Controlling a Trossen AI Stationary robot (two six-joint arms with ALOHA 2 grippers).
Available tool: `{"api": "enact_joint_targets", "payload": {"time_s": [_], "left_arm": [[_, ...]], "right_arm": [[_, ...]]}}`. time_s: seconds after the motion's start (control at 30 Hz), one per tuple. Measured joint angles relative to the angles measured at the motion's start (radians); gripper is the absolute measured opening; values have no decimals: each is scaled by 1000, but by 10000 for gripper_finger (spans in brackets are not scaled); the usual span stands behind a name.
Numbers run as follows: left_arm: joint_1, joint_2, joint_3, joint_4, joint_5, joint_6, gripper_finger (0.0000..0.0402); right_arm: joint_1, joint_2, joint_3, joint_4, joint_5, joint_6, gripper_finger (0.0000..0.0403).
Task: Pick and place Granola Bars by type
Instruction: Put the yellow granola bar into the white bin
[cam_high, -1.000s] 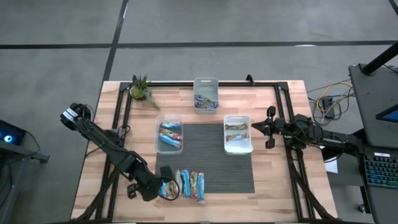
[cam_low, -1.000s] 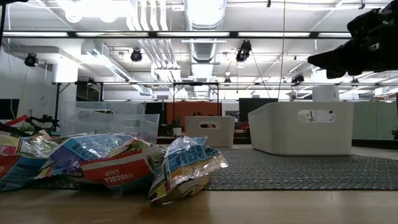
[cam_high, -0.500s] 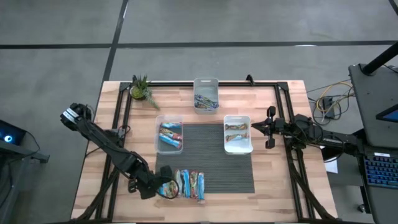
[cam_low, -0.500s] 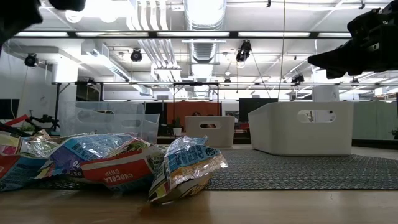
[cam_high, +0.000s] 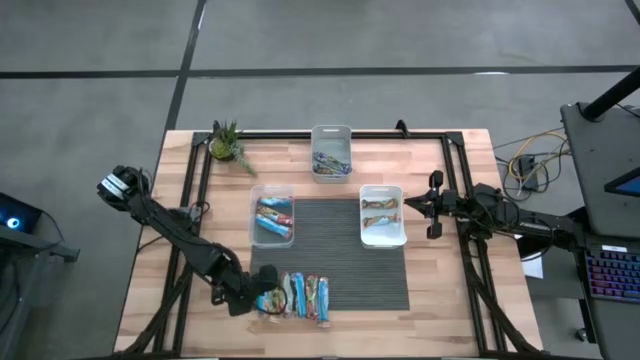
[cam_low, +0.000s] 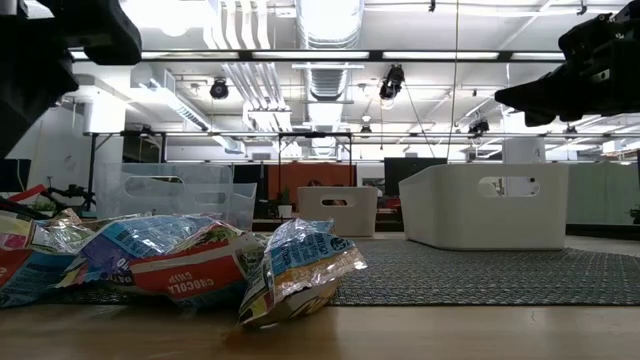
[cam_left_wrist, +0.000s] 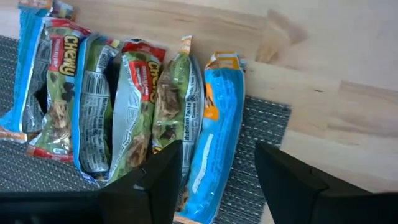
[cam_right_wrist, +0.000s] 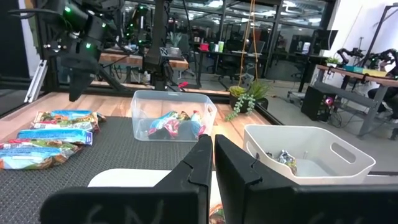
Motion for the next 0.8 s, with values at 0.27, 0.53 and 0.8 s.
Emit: {"api": "enact_joint_targets", "payload": {"time_s": [0.27, 0.53, 0.8], "left_arm": [[25, 17, -2, 0, 0, 0, 183], [32, 64, 12, 4, 2, 3, 183], [37, 117, 23, 3, 17, 4, 183]], "right_arm": [[0, 0, 0, 0, 0, 3, 9], [0, 0, 0, 0, 0, 1, 9], [0, -1, 0, 0, 0, -2, 9]]}}
